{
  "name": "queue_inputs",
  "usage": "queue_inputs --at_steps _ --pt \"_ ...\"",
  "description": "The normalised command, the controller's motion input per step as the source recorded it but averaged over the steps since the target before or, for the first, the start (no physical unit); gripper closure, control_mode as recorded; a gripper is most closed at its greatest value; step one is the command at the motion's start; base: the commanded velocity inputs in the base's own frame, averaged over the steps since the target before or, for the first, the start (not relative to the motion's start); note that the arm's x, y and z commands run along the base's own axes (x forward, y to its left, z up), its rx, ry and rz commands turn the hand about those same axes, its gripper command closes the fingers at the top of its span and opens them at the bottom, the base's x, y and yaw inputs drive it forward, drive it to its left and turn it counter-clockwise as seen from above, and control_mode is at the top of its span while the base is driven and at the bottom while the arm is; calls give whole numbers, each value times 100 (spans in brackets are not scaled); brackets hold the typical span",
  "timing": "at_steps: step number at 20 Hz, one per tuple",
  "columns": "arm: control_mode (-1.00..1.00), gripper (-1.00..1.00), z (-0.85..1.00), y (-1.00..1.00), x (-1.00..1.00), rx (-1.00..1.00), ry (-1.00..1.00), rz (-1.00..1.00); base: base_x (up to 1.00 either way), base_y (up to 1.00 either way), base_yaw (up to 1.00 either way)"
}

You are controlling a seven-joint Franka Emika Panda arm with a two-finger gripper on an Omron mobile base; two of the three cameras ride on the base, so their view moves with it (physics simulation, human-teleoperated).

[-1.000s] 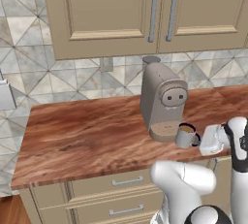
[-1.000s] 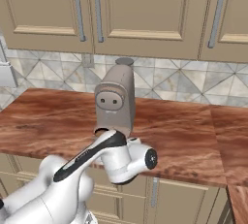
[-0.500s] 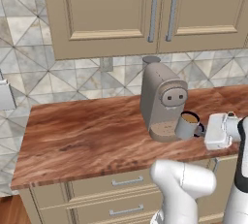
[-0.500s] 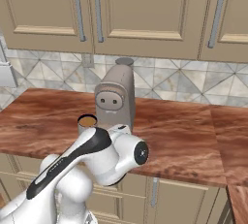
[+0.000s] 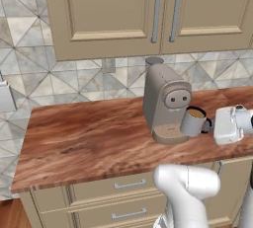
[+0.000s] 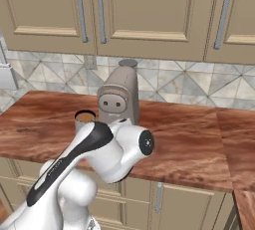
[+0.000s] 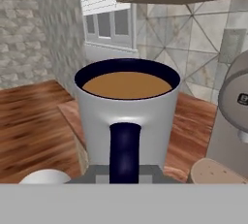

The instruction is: Pick up the brewed coffee from the coffee machine and place it next to the breakfast plate on the dining counter.

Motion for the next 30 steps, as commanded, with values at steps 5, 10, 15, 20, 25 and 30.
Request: queue_inputs --at_steps 5,10,15,20,25,30 --pt "100 100 1 0 7 0 5 0 -2 2 2" --pt "100 100 0 0 0 0 0 0 -70 27 30" --pt "100 100 0 0 0 0 0 0 -86 63 61" --pt "100 100 0 0 0 0 0 0 -26 88 74" --pt "100 100 0 0 0 0 0 0 2 77 70" --pt "100 100 0 0 0 0 0 0 25 62 62"
